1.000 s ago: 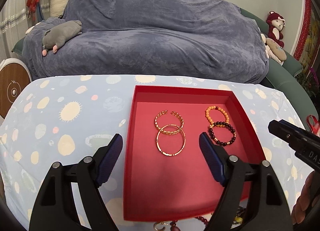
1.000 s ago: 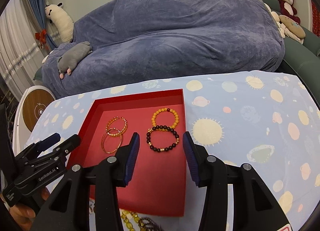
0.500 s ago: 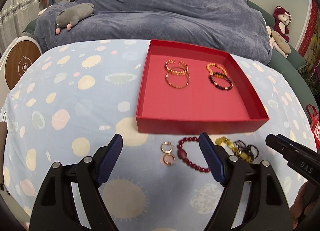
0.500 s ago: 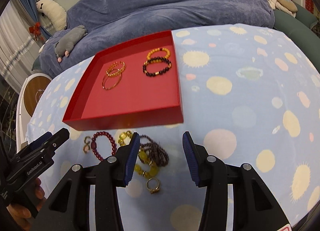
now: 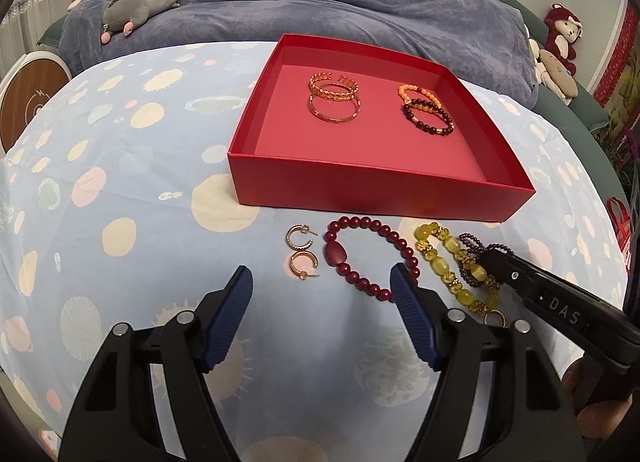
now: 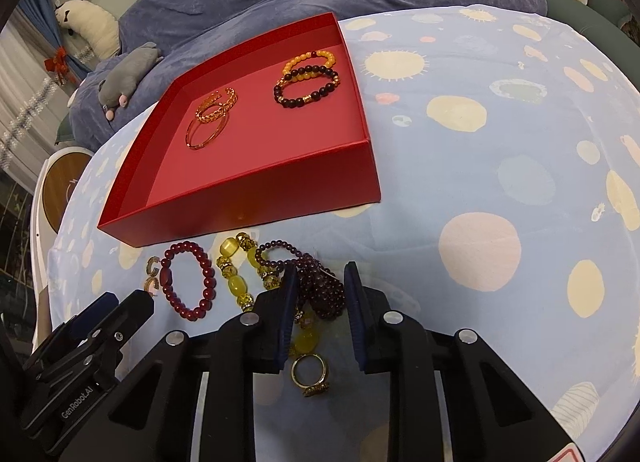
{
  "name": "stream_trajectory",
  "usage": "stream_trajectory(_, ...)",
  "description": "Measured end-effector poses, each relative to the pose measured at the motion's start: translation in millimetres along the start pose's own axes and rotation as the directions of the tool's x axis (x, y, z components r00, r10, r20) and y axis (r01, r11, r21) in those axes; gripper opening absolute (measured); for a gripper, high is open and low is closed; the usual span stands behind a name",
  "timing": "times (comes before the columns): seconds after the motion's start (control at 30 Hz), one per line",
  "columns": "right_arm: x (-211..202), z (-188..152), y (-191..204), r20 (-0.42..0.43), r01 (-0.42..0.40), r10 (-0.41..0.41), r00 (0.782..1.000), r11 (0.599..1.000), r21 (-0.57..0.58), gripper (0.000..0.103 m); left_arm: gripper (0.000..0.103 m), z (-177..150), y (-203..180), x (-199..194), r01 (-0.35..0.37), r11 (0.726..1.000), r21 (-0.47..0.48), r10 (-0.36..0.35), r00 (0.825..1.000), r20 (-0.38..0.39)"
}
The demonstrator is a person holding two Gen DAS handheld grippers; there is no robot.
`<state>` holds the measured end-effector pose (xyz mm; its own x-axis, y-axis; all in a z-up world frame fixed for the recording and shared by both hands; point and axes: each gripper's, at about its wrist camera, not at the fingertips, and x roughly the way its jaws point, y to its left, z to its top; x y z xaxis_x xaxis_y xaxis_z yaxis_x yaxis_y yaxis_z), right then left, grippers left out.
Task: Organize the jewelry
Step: 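Grasp the dark purple bead bracelet with the right gripper, then lift the purple bracelet with the right gripper while the left grasps the dark red bead bracelet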
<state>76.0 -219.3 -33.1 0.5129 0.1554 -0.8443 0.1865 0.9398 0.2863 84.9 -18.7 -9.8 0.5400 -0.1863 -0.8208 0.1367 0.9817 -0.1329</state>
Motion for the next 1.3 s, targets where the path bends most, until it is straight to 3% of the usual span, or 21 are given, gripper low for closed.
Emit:
stream_trajectory(0.17, -7, 1, -4, 0.020, -0.010, 0.009, 1.000, 1.000, 0.012, 0.006, 0.064, -1, -7, 3, 0.024, 1.000, -0.008, -0.024, 1.000, -0.007)
stream_trajectory(0.63, -60, -4, -27, 0.107, -0.075, 0.064, 0.992, 0.992, 0.104, 0.006, 0.057, -6, -18, 12, 0.037, 0.999, -0.003, -0.037, 0.999, -0.025)
stream_trajectory(1.03, -49, -26, -16, 0.057, -0.109, 0.103, 0.993, 0.987, 0.116, 0.006, 0.057, 1, 29, 9, -0.042, 0.998, -0.053, 0.042, 0.999, -0.007)
stream_trajectory(1.3, -45, -29, -12, 0.048, -0.113, 0.109, 0.993, 0.988, 0.101, 0.006, 0.050, 0, 19, 19, -0.040, 0.999, -0.004, 0.040, 0.999, -0.012)
